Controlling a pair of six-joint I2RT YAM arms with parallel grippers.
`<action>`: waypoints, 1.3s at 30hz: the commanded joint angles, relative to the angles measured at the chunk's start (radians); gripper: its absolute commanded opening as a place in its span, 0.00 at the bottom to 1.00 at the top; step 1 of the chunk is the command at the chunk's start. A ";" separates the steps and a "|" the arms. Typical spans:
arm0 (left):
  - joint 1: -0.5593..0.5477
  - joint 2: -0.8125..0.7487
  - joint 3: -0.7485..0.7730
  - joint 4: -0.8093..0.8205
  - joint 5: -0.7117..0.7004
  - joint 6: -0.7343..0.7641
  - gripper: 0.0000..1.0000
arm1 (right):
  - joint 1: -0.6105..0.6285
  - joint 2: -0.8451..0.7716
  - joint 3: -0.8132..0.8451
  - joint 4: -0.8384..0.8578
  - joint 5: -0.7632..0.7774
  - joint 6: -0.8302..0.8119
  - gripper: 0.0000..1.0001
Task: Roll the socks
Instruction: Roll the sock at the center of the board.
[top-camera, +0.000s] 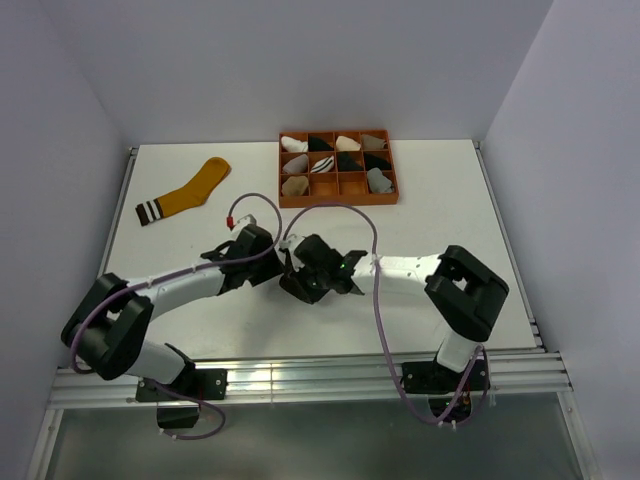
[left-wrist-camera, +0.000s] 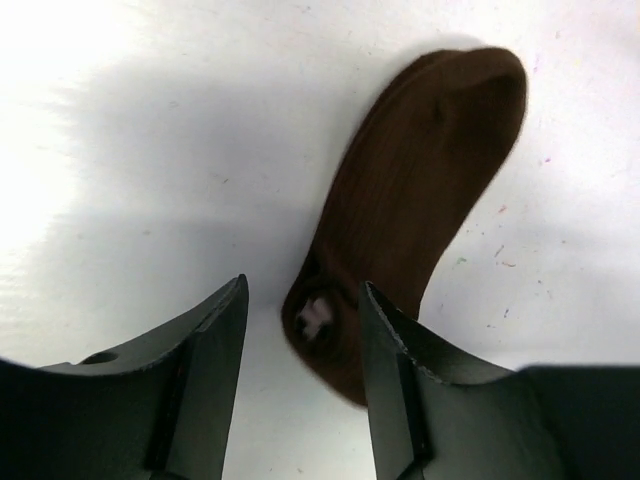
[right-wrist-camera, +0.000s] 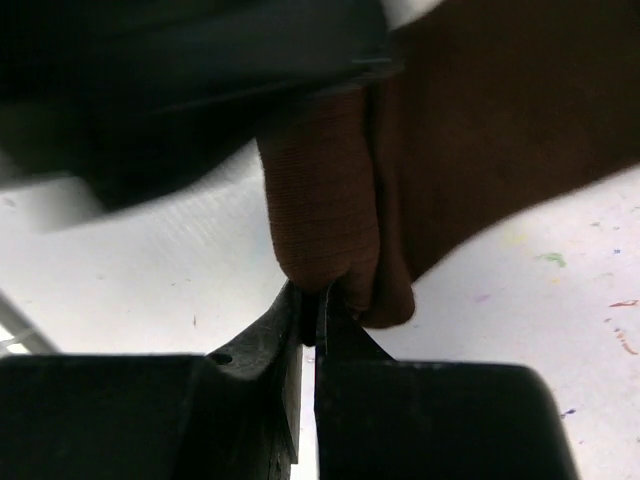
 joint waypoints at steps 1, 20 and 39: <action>0.007 -0.085 -0.056 0.000 -0.050 -0.050 0.53 | -0.083 0.023 0.067 -0.102 -0.270 0.077 0.00; 0.062 0.177 0.103 0.144 0.064 0.135 0.29 | -0.115 0.093 0.190 -0.211 -0.406 -0.043 0.00; 0.062 0.205 0.063 0.240 0.125 0.166 0.26 | -0.238 0.273 0.241 -0.249 -0.701 -0.062 0.00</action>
